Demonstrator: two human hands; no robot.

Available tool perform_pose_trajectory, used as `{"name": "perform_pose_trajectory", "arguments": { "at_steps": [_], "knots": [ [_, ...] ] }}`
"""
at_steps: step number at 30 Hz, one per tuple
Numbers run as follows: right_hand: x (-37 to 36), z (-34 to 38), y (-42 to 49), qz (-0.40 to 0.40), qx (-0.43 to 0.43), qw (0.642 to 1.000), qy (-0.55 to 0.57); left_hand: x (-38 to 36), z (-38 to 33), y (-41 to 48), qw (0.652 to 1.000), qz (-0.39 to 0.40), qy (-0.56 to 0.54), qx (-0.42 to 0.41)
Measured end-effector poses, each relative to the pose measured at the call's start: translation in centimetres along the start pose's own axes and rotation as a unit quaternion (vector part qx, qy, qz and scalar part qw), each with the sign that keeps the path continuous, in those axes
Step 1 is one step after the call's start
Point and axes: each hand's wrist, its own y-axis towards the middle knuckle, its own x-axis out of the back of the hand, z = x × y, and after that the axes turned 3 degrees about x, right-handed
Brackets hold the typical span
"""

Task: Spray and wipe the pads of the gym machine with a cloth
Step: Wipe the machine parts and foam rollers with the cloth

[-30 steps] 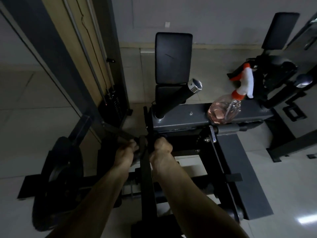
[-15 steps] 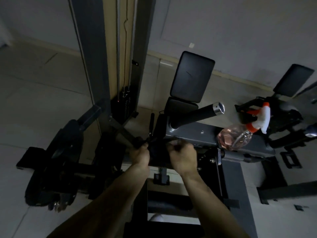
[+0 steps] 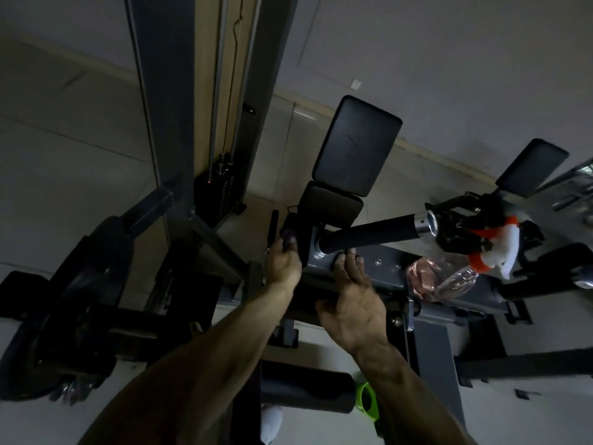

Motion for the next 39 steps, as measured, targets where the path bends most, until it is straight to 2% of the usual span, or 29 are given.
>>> {"name": "perform_pose_trajectory", "arguments": {
  "at_steps": [3,7,10,13,16,18,20,23,27,31,34,36,39],
  "knots": [
    [0.0,0.1,-0.2,-0.002,0.002,1.000,0.001,-0.1,-0.1,0.8,0.998,0.013,0.051,-0.036],
    [0.3,0.4,-0.2,-0.007,-0.005,1.000,0.010,1.3,2.7,-4.3,0.997,0.029,0.000,-0.069],
    [0.4,0.3,-0.3,-0.014,-0.003,1.000,0.021,1.1,2.1,-4.0,1.000,0.006,-0.007,-0.018],
    [0.3,0.1,-0.4,-0.025,0.000,0.999,0.030,-0.2,-0.4,0.6,0.999,0.012,-0.037,0.023],
    [0.0,0.1,-0.2,-0.033,-0.005,0.999,0.036,-0.1,-0.4,0.8,0.999,0.031,-0.017,-0.006],
    [-0.2,0.2,-0.3,-0.032,-0.010,0.999,0.033,0.8,1.6,-2.2,0.999,0.028,0.005,-0.033],
    [-0.4,0.1,-0.3,-0.030,-0.011,0.999,0.031,1.9,3.7,-5.2,0.997,0.038,-0.020,-0.059],
    [-0.3,-0.3,-0.3,-0.026,-0.003,0.999,0.041,1.5,2.1,-4.2,0.999,0.025,-0.007,-0.031],
    [-0.3,-0.6,-0.1,-0.018,-0.004,0.999,0.046,0.0,-2.2,-0.2,0.998,0.018,-0.063,0.004],
    [-0.8,-0.9,0.2,-0.027,-0.006,0.998,0.053,0.4,0.4,-2.9,1.000,0.015,-0.011,0.008],
    [-1.0,-0.6,-0.1,-0.031,0.004,0.998,0.059,1.4,2.5,-7.0,0.999,-0.006,-0.045,0.005],
    [-0.5,-1.1,0.1,-0.012,0.005,0.995,0.099,1.5,2.9,-8.9,0.997,0.002,-0.073,0.026],
    [1.7,-2.2,-0.6,-0.006,-0.041,0.954,0.298,2.4,2.2,-10.6,0.966,0.008,-0.216,0.142]
  ]
}}
